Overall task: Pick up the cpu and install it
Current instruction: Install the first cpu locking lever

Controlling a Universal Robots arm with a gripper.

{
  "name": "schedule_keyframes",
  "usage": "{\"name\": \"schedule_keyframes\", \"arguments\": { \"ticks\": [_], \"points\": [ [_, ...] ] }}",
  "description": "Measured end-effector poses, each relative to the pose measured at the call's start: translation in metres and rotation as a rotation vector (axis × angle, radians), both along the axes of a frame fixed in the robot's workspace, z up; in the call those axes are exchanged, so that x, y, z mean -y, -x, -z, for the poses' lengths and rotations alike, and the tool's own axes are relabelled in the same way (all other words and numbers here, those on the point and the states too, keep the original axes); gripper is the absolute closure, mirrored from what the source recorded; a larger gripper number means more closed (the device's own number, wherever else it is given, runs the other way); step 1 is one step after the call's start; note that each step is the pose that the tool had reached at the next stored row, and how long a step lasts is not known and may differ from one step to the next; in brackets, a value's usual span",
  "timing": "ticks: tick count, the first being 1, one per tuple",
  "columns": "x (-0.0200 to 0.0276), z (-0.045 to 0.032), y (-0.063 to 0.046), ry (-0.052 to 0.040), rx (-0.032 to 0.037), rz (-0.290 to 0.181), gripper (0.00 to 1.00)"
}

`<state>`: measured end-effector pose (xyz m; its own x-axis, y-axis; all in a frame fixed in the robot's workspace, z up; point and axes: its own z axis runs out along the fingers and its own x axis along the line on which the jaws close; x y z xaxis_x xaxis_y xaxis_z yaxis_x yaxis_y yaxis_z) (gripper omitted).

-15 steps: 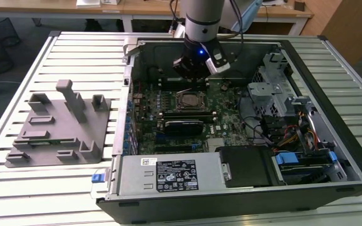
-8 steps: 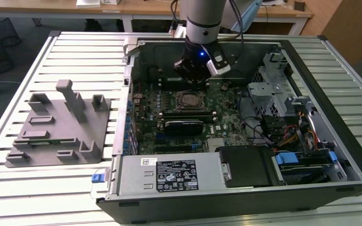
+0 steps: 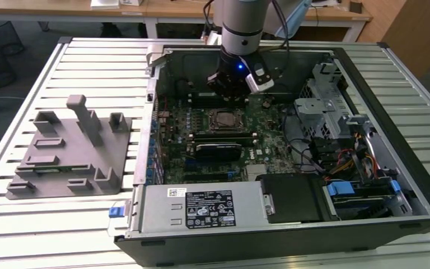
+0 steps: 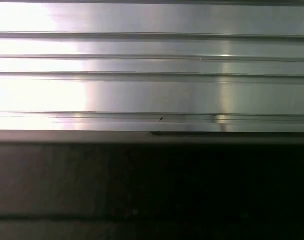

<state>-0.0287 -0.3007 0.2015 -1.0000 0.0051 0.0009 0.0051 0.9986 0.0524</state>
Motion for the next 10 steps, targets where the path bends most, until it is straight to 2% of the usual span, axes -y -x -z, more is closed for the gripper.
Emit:
{"name": "schedule_keyframes", "arguments": {
  "ticks": [10],
  "points": [
    [0.0, -0.0019, -0.0001, -0.0001, 0.0001, 0.0, 0.89]
  ]
}}
